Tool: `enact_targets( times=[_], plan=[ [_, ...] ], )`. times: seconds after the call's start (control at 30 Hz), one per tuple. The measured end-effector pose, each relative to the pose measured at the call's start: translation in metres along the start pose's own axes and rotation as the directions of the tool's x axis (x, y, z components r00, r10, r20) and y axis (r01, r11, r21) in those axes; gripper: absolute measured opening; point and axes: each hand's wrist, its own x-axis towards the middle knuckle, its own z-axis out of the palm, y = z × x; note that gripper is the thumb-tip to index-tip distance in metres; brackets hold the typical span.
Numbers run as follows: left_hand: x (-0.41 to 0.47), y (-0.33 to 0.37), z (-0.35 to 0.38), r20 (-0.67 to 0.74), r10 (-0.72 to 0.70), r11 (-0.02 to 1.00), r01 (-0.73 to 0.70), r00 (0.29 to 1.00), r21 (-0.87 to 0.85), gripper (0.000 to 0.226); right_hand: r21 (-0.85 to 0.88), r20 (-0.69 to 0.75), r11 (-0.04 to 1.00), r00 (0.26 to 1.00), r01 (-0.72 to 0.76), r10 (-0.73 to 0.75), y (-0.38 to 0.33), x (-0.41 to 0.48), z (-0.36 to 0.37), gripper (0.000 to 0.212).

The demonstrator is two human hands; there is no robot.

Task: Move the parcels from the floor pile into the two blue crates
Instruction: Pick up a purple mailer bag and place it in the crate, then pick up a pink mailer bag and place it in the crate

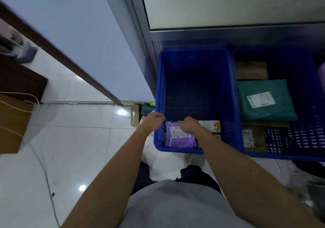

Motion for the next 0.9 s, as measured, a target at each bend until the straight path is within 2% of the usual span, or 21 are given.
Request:
enact_targets(
  times=[0.07, 0.2, 0.3, 0.37, 0.43, 0.6, 0.8, 0.9],
  plan=[
    [0.004, -0.002, -0.017, 0.045, -0.044, 0.994, 0.048, 0.998, -0.094, 0.015, 0.007, -0.051, 1.0, 0.999, 0.017, -0.016, -0.013, 0.005, 0.008, 0.036],
    [0.019, -0.021, -0.065, 0.104, -0.048, 0.99, 0.06, 0.993, -0.124, 0.022, -0.084, -0.266, 0.996, 0.962, 0.034, -0.055, -0.047, 0.015, 0.04, 0.027],
    [0.042, -0.053, -0.117, 0.156, -0.062, 0.988, 0.083, 0.986, -0.128, 0.021, -0.118, -0.351, 0.993, 0.935, 0.015, -0.056, -0.088, 0.018, 0.076, 0.027],
    [0.058, -0.081, -0.154, 0.194, -0.058, 0.99, 0.082, 0.979, -0.115, 0.019, -0.132, -0.367, 0.991, 0.929, -0.002, -0.047, -0.117, 0.021, 0.107, 0.028],
    [0.07, -0.108, -0.186, 0.15, -0.081, 0.988, 0.099, 0.985, -0.117, 0.022, -0.139, -0.368, 0.99, 0.929, -0.022, -0.031, -0.142, 0.028, 0.136, 0.027],
    [0.096, -0.149, -0.239, 0.183, -0.116, 0.99, 0.127, 0.976, -0.055, 0.023, -0.066, -0.348, 0.996, 0.937, -0.059, 0.033, -0.177, 0.042, 0.196, 0.035],
    [0.139, -0.17, -0.238, 0.244, -0.124, 0.992, 0.123, 0.962, 0.019, 0.021, 0.007, -0.323, 0.99, 0.936, -0.143, 0.138, -0.171, 0.083, 0.235, 0.04],
    [0.165, -0.185, -0.228, 0.255, -0.116, 0.993, 0.116, 0.96, 0.016, 0.022, 0.054, -0.358, 0.983, 0.915, -0.177, 0.185, -0.163, 0.113, 0.244, 0.038]
  ],
)
